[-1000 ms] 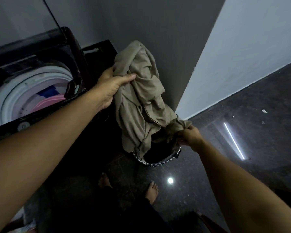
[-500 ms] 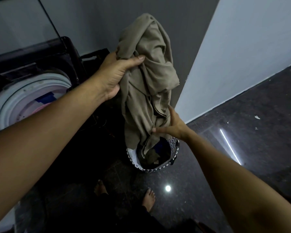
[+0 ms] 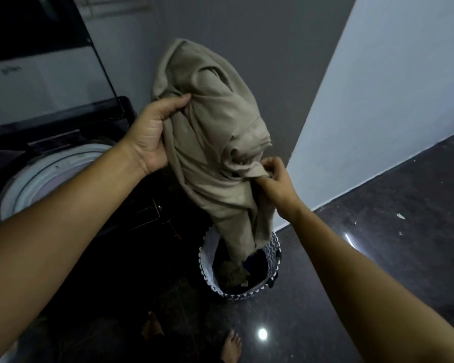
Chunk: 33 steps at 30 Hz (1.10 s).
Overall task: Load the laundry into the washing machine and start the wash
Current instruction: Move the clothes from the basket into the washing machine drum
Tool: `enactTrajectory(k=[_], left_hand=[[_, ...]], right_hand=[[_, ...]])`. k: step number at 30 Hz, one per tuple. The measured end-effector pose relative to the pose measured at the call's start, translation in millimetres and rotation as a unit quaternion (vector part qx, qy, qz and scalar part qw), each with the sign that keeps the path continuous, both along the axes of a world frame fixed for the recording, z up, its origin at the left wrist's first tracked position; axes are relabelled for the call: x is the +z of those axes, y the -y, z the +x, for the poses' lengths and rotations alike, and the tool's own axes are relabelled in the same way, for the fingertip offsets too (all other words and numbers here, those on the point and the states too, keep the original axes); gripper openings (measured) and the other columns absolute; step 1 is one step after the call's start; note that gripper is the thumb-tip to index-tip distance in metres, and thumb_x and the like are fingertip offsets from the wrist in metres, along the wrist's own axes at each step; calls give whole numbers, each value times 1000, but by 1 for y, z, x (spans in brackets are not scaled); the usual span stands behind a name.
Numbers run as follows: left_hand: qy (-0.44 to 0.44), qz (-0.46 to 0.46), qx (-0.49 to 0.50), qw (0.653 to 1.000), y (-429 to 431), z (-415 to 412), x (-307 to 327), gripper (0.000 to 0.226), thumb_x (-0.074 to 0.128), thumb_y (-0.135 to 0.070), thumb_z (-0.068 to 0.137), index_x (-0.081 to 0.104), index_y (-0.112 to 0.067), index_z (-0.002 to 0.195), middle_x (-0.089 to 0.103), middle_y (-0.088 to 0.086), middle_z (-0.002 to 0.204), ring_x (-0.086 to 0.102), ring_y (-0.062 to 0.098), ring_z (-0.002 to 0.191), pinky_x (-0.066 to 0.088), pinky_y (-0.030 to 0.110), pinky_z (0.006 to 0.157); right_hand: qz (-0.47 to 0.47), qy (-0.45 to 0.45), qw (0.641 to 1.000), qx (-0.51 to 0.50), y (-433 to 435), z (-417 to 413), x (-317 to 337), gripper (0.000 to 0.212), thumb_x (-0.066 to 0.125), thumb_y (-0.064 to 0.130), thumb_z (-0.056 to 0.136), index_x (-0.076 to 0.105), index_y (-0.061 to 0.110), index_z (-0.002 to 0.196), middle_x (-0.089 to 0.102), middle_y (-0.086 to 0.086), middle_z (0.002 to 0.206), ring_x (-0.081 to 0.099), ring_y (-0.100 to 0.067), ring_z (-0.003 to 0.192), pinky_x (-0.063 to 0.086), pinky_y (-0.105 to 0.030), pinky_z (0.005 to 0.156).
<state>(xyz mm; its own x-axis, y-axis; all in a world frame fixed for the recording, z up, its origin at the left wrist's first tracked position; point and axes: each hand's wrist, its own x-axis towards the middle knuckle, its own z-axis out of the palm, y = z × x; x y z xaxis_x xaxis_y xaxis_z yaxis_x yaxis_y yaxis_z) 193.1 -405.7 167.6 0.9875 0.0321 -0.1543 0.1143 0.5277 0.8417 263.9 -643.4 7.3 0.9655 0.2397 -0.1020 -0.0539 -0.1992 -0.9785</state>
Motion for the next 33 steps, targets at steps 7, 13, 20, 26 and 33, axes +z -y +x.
enactTrajectory(k=[7,13,20,26,33], left_hand=[[19,10,-62,998,28,9,20,33,47,-18,90,76,-7,100,74,11,103,71,27,97,58,37,88],[47,14,-22,999,-3,7,25,34,45,-19,92,76,-10,101,73,10,107,69,27,102,55,37,93],[-77,213,58,972,-61,-3,-5,42,69,-18,82,66,-23,124,73,4,117,66,27,114,55,43,93],[47,449,258,854,-51,-11,4,89,73,-20,85,22,-30,156,37,3,155,41,20,138,40,34,105],[101,656,16,747,7,5,16,143,85,-62,56,-15,-37,156,21,1,165,39,23,142,41,44,110]], right_hand=[[-252,60,943,210,-21,1,34,51,72,20,89,58,8,137,55,-4,140,52,-19,127,44,-35,109],[-57,-18,998,33,-18,2,55,26,50,17,77,74,20,89,75,-5,82,70,-26,78,59,-40,67],[72,41,991,-107,-3,17,97,38,43,14,75,68,12,103,73,-12,102,68,-25,95,57,-43,80],[38,136,983,-121,-17,16,138,3,43,14,81,41,15,78,46,0,74,40,-14,70,40,-38,64],[54,223,973,-7,-82,-15,188,3,49,17,77,51,17,79,54,6,70,52,-12,70,48,-41,64]])
